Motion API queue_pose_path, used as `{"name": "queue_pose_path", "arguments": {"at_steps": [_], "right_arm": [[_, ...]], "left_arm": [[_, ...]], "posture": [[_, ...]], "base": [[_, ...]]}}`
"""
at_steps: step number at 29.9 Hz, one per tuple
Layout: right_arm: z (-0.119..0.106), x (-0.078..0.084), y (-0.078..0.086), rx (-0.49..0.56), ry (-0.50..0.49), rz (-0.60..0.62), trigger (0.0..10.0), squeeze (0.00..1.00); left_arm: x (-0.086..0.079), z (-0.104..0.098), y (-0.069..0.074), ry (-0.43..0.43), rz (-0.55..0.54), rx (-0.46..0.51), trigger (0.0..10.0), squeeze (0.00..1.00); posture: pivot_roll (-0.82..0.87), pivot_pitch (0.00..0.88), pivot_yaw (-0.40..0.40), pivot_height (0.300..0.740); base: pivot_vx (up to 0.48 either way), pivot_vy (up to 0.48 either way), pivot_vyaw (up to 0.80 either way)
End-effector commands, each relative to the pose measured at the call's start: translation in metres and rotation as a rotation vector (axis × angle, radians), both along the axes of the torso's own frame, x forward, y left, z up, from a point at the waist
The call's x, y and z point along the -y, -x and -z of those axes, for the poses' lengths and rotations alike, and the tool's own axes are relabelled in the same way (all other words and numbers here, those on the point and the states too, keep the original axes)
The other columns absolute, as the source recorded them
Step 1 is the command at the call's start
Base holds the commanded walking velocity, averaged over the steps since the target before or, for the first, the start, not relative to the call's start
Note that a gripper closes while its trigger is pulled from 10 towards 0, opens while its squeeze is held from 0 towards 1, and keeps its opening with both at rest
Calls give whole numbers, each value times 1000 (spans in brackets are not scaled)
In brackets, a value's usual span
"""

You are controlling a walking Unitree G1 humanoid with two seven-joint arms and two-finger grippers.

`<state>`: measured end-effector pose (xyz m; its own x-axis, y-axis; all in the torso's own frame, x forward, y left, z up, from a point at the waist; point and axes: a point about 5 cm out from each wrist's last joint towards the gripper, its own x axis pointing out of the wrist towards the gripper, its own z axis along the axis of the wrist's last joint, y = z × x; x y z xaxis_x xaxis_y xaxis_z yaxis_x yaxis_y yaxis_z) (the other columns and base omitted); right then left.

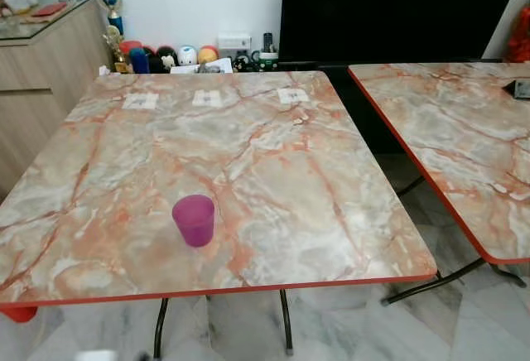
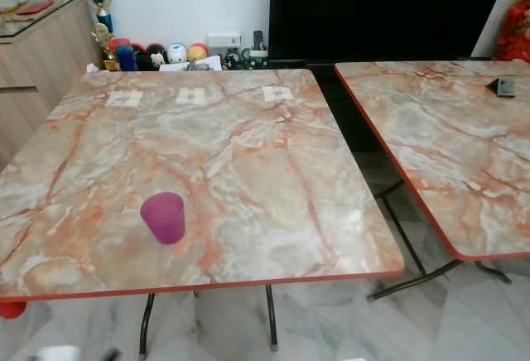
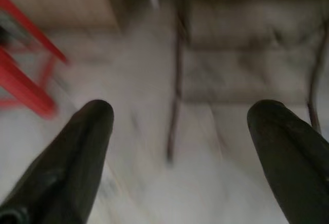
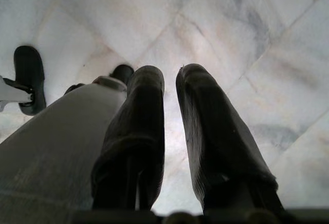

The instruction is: Setting the table

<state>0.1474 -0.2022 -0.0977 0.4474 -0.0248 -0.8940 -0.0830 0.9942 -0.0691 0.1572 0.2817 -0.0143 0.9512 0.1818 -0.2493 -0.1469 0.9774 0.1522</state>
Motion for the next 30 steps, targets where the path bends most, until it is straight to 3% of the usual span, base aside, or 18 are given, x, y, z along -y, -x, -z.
{"name": "queue_pose_path", "arguments": {"at_steps": [1, 7, 9, 11, 14, 16, 17, 19, 20, 22, 26, 27, 29, 30], "right_arm": [[1, -3, 2, -5, -8, -16, 10000, 0], [1, -2, 1, -4, -4, -27, 10000, 0], [0, -1, 0, -4, -3, -30, 10000, 0], [0, -1, 0, -4, -2, -34, 10000, 0], [0, 0, -1, -5, 0, -38, 10000, 0], [0, -1, -1, -6, 2, -40, 10000, 0], [0, -2, -1, -6, 1, -40, 10000, 0], [0, -3, -2, 0, 0, -41, 10000, 0], [0, -3, -2, 0, 0, -41, 10000, 0], [0, -4, -2, 7, -4, -28, 10000, 0], [0, -4, -2, 7, -4, -19, 10000, 0], [0, -5, -2, 3, 0, -13, 10000, 0], [0, -5, -2, 1, 1, -10, 10000, 0], [0, -6, -3, 0, 1, -11, 10000, 0]], "left_arm": [[12, -4, 4, 16, 47, 21, 10000, 0], [17, -20, 15, 9, 170, -5, 10000, 0], [18, -31, 16, 15, 205, 20, 10000, 0], [13, -55, 9, 12, 212, 105, 10000, 0], [8, -73, 1, 21, 204, 170, 10000, 0], [9, -109, -33, 14, 223, 288, 10000, 0], [10, -114, -40, 11, 237, 302, 10000, 0], [25, -136, -70, 12, 314, 363, 10000, 0], [25, -136, -70, 12, 314, 363, 10000, 0], [31, -150, -86, 34, 324, 408, 10000, 0], [35, -162, -101, -13, 325, 386, 10000, 0], [42, -172, -121, -40, 346, 354, 10000, 0], [44, -174, -127, -43, 353, 346, 10000, 0], [51, -178, -139, -52, 379, 304, 10000, 0]], "posture": [[118, 0, -24, 740], [143, 0, -33, 740], [147, 0, -37, 740], [164, 0, -41, 740], [169, 0, -41, 740], [162, 0, -37, 740], [156, 0, -33, 740], [131, 0, -20, 740], [131, 0, -20, 740], [122, 0, -16, 740], [115, 0, -15, 740], [119, 0, -14, 740], [118, 0, -14, 740], [114, 0, -13, 740]], "base": [[0, 0, 0], [0, 0, 0], [0, 0, 0], [0, 0, 0], [0, 0, 0], [0, 0, 0], [0, 0, 0], [0, 0, 0], [0, 0, 0], [0, 0, 0], [0, 0, 0], [0, 0, 0], [0, 0, 0], [0, 0, 0]]}}
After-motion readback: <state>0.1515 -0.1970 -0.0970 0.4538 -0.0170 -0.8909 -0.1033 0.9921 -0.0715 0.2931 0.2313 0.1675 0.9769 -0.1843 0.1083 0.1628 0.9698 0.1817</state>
